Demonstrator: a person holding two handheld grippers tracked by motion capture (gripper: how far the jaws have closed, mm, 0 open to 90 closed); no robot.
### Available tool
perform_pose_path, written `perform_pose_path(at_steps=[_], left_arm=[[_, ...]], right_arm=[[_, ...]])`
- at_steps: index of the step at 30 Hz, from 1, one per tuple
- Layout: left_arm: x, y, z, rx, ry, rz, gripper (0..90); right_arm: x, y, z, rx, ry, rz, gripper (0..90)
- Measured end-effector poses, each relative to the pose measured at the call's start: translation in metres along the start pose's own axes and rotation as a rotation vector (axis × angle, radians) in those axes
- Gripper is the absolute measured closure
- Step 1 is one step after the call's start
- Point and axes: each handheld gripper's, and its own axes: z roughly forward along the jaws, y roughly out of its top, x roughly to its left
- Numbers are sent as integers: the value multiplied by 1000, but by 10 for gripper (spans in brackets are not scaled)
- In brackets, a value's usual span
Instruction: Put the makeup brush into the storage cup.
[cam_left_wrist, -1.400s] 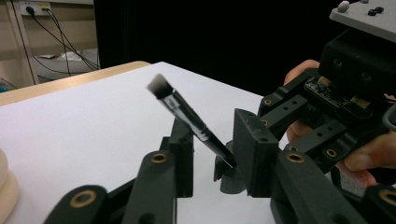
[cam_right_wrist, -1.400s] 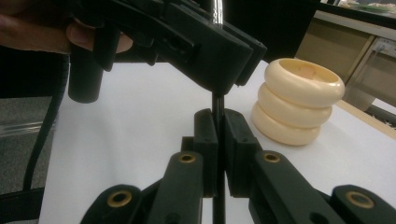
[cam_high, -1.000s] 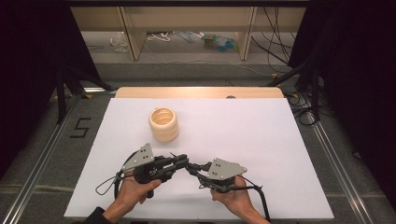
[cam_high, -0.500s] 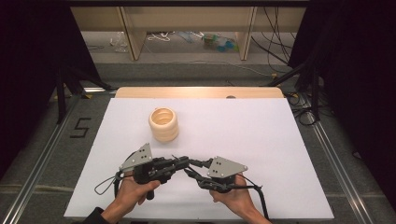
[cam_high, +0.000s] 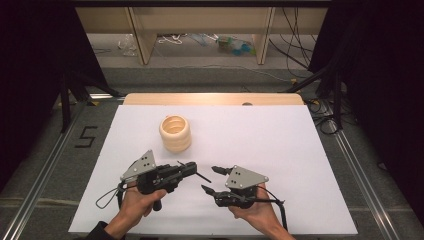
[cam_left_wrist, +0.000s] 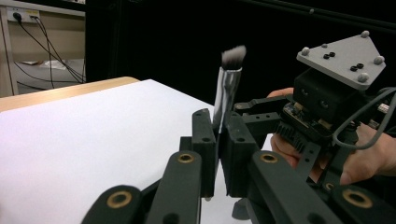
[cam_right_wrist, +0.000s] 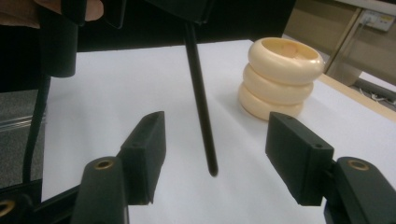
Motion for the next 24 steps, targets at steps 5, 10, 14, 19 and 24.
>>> perform_pose_path(at_steps=[5,10,14,19,24], left_arm=[[0,0,-1,6,32,-1,849],[3,2,-3,10,54,34,849],[6,3,-5,6,74,41,849],[8,3,-6,5,100,42,849],[12,5,-10,-1,112,56,849]], right_arm=[[-5,-1,-5,20,-27,29,304],[-13,-2,-12,54,-65,50,268],[-21,-4,-21,47,-93,73,266],[-29,-9,-31,72,-156,63,259],[-34,-14,-40,83,-169,85,253]])
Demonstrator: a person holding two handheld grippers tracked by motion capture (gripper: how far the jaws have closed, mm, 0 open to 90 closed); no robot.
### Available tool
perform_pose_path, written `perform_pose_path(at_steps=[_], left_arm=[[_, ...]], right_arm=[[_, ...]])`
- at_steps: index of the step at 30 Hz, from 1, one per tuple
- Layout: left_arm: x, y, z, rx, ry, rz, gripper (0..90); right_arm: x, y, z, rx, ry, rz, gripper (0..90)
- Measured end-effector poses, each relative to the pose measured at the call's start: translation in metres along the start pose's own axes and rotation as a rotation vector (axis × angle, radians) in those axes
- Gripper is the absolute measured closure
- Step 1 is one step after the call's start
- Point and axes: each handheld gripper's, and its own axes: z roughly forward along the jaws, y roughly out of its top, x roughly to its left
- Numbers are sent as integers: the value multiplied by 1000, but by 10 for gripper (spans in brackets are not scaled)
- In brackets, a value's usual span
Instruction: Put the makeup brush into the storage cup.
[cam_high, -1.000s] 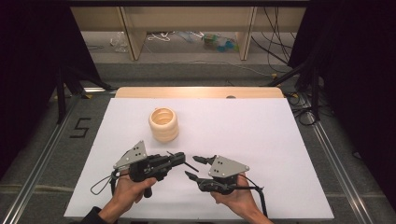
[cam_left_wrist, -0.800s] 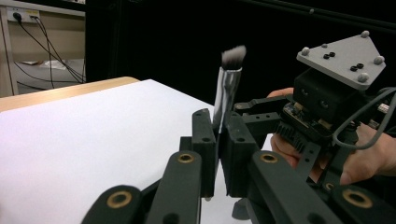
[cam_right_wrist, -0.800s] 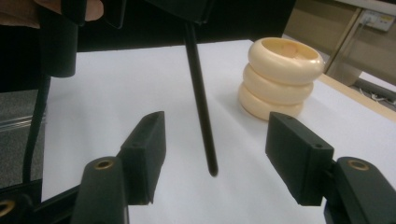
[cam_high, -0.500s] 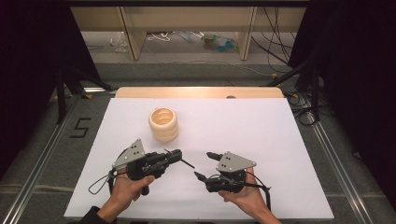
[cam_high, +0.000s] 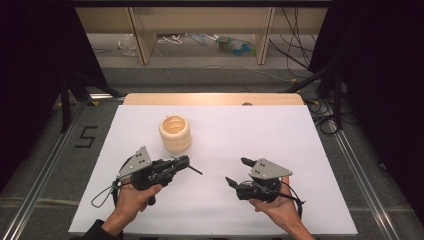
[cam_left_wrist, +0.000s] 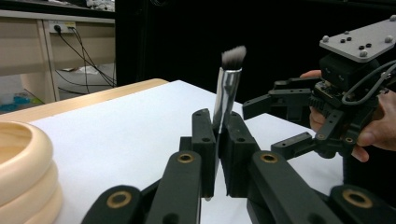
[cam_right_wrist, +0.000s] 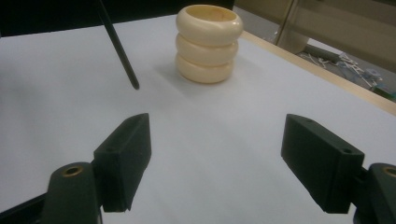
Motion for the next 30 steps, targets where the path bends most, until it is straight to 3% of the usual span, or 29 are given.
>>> perform_pose_path(at_steps=[10,24,30], left_arm=[[8,3,-5,0,44,5,849],[18,4,-9,11,86,19,849],[24,3,-10,13,109,5,849]], right_arm=[[-19,-16,-20,4,-52,45,252],[-28,-33,-33,8,-79,94,188],[-32,-38,-37,1,-91,90,161]])
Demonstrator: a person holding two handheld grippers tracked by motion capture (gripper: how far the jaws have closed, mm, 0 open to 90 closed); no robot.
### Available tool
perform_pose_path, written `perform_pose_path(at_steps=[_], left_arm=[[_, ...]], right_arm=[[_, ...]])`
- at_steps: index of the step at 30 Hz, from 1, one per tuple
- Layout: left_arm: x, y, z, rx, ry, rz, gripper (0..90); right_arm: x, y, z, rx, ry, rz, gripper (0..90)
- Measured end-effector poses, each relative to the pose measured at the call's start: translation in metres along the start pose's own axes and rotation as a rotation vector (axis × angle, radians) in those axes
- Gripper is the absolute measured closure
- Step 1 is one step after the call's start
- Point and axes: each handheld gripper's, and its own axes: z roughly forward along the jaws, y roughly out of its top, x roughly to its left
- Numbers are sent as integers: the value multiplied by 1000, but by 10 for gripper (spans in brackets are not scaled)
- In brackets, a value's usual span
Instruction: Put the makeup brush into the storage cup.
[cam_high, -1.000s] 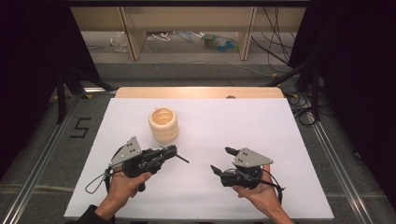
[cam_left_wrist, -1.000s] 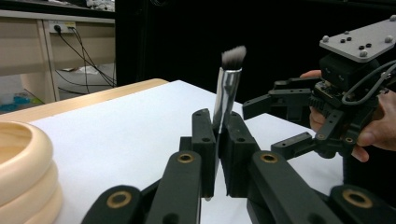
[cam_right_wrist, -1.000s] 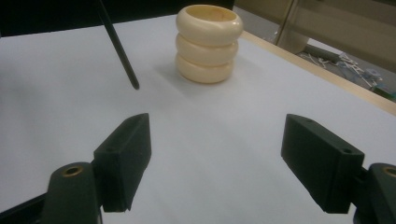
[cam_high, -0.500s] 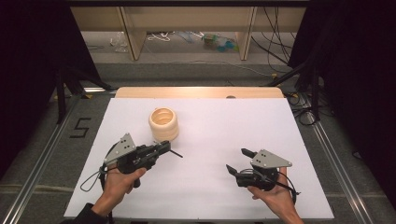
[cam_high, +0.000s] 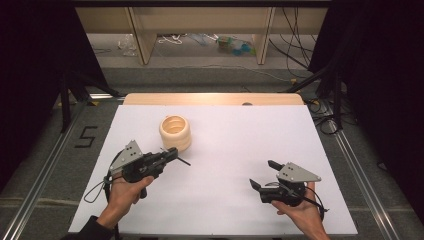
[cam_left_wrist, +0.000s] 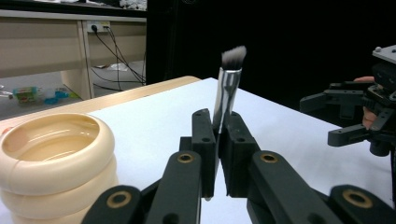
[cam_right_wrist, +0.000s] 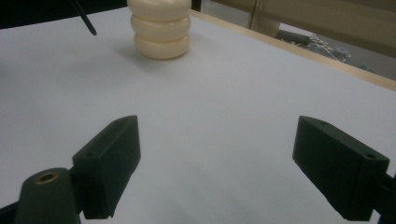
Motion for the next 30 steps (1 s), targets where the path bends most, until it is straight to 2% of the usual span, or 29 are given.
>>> perform_pose_path(at_steps=[7,8,12,15,19,21,22,24,26,30], left_arm=[[7,2,-1,-1,15,-22,849],[9,3,-2,-4,22,-23,849],[12,4,-3,-12,38,-29,849],[13,6,-3,-14,43,-39,849],[15,8,-2,-9,51,-16,849],[16,9,-1,-10,53,-25,849],[17,10,-2,-9,55,-29,849],[17,12,0,-15,47,-49,849],[17,14,1,-9,49,-37,849],[18,17,2,-10,50,-38,849]], right_arm=[[-3,-3,-4,-9,-8,11,159],[-4,-4,-3,-31,-10,-2,159],[-4,-6,-4,-27,-13,15,159],[-7,-7,-4,-29,-24,10,159],[-7,-7,-3,-28,-21,12,160],[-6,-7,-5,-13,-22,25,159],[-7,-7,-3,-29,-20,13,159],[-6,-7,-4,-21,-16,29,159],[-6,-7,-3,-22,-14,26,159],[-6,-6,-4,-20,-20,16,160]])
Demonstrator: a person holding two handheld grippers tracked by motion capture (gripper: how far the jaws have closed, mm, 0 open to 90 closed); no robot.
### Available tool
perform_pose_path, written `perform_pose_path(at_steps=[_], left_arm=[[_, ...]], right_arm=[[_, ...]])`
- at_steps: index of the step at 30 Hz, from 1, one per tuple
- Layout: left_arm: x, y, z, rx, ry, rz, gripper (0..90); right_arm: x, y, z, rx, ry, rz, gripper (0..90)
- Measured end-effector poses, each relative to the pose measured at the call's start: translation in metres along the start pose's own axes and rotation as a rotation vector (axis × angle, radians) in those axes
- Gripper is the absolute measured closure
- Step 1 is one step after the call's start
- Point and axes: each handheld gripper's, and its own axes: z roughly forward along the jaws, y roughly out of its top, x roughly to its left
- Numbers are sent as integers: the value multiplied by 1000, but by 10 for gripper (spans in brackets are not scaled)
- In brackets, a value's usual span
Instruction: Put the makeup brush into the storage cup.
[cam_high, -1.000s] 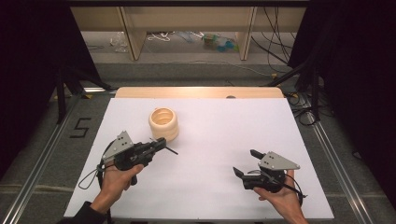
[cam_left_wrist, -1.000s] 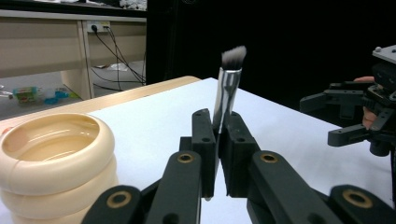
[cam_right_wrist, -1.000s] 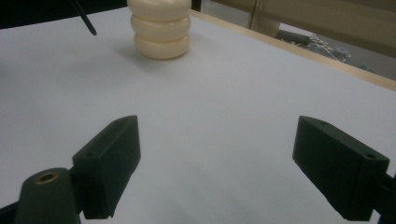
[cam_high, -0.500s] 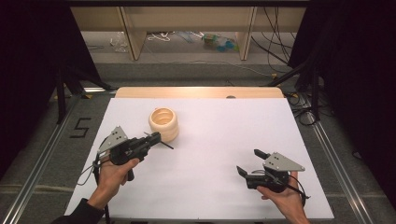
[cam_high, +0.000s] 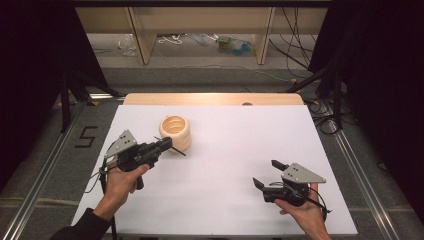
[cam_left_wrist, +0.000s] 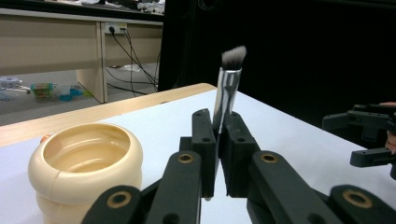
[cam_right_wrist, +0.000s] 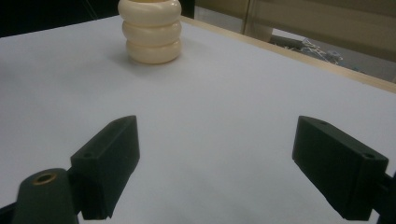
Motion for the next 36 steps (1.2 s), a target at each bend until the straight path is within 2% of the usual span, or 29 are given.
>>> perform_pose_path(at_steps=[3,8,9,12,26,29,32,34,36], left_arm=[[2,5,2,5,13,13,849],[7,17,8,19,41,22,849],[7,17,8,19,41,22,849],[11,23,12,36,51,37,849],[34,49,26,88,121,73,849],[36,51,29,89,124,72,849],[37,55,33,92,135,87,849],[38,58,36,92,137,90,849],[39,59,40,95,141,91,849]], right_arm=[[1,0,0,9,9,9,160],[1,0,1,-12,7,2,160],[2,0,1,-3,18,16,160],[1,0,1,-14,13,-1,161],[2,1,3,-17,23,-4,162],[2,1,3,-16,27,-5,162],[2,1,3,-14,27,-7,162],[3,1,2,-6,33,7,161],[2,1,3,-15,27,-7,161]])
